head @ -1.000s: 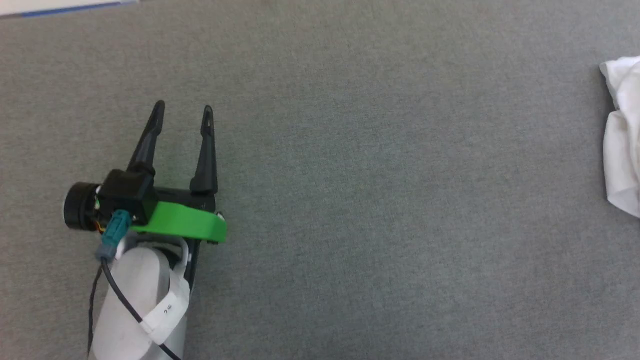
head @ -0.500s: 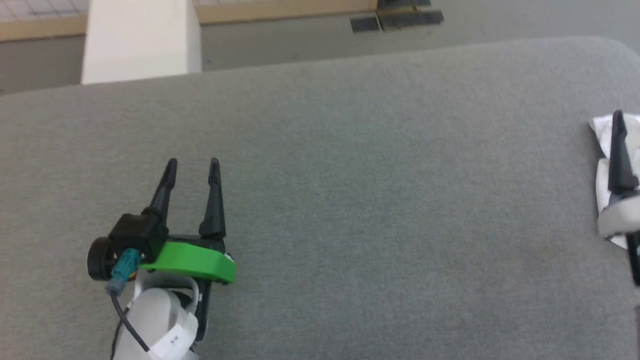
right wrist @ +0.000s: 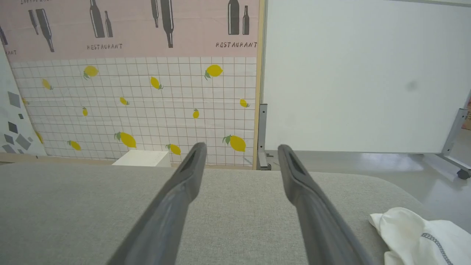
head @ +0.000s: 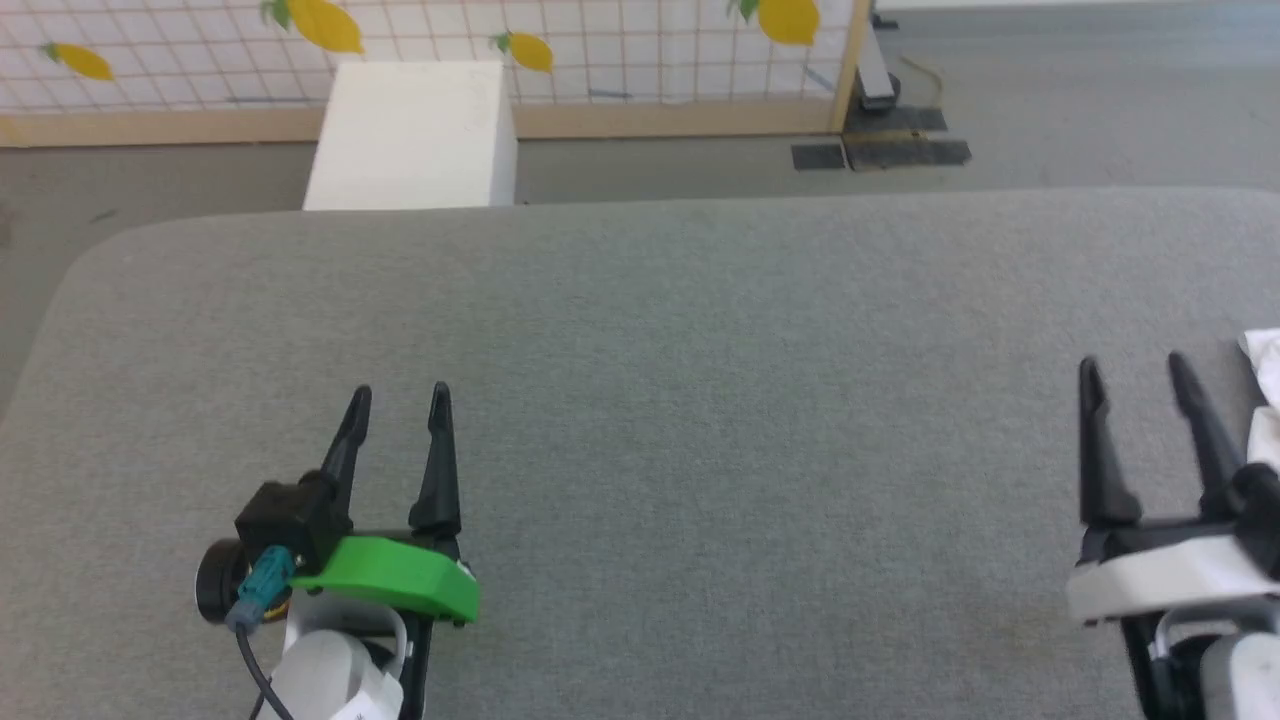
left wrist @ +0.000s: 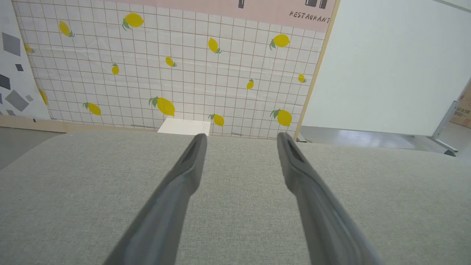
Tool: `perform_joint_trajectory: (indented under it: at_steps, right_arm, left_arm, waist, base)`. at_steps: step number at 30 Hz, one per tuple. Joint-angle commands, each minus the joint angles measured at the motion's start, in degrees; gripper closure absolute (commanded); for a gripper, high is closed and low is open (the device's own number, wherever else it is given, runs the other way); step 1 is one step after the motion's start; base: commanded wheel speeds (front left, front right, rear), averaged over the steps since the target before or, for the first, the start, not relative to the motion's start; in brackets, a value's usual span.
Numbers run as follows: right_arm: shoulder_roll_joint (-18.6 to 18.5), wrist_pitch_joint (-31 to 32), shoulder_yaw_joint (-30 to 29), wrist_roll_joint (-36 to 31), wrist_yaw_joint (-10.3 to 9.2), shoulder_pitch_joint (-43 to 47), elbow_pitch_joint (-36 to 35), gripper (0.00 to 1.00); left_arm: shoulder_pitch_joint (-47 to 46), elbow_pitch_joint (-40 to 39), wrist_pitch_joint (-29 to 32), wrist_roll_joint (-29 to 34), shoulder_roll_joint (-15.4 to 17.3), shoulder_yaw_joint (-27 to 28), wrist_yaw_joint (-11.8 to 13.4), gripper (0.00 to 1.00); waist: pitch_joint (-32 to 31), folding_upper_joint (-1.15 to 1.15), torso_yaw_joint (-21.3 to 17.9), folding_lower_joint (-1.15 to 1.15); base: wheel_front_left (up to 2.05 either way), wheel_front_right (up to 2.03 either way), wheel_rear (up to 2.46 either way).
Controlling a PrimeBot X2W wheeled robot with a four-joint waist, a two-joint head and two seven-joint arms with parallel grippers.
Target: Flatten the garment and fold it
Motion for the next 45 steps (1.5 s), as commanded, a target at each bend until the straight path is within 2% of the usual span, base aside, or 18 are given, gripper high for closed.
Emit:
perform_joint_trajectory:
  at_steps: [1, 15, 32, 33, 45]
  right_arm:
    - [0.8, 0.0, 0.3, -0.6, -0.1, 1.6, -0.1, 0.0]
    - [3.3, 0.8, 2.0, -3.8, -0.1, 8.7, -0.2, 0.0]
    - [3.5, 1.1, 2.8, -1.8, -0.1, 10.9, 0.3, 0.0]
    - [3.4, 1.1, 2.9, -2.2, 0.0, 10.1, 0.3, 1.0]
    - [3.4, 1.2, 3.0, -2.2, 0.0, 10.0, 0.2, 1.0]
  left_arm:
    - [1.4, 0.5, -0.3, -0.4, -0.2, -0.1, 0.1, 0.0]
    - [7.4, 1.3, -0.3, -2.3, -0.3, -1.4, 0.9, 0.0]
    - [8.8, 2.5, -0.3, -2.3, -0.3, -2.8, 1.3, 0.0]
    - [8.0, 2.4, 0.0, -1.8, -0.1, -2.9, 1.0, 1.0]
    - [8.0, 2.3, 0.2, -1.6, -0.1, -3.0, 1.1, 1.0]
  waist:
    - [-2.3, 0.0, 1.7, 0.0]
    - [-6.7, 0.0, 3.0, 0.0]
    - [-8.1, 0.0, 4.0, 0.0]
    - [-8.1, 0.0, 4.0, 0.0]
    - [-8.1, 0.0, 4.0, 0.0]
  base:
    - [0.0, 0.0, 0.0]
    - [0.0, 0.0, 0.0]
    - [0.0, 0.0, 0.0]
    - [0.0, 0.0, 0.0]
    - [0.0, 0.0, 0.0]
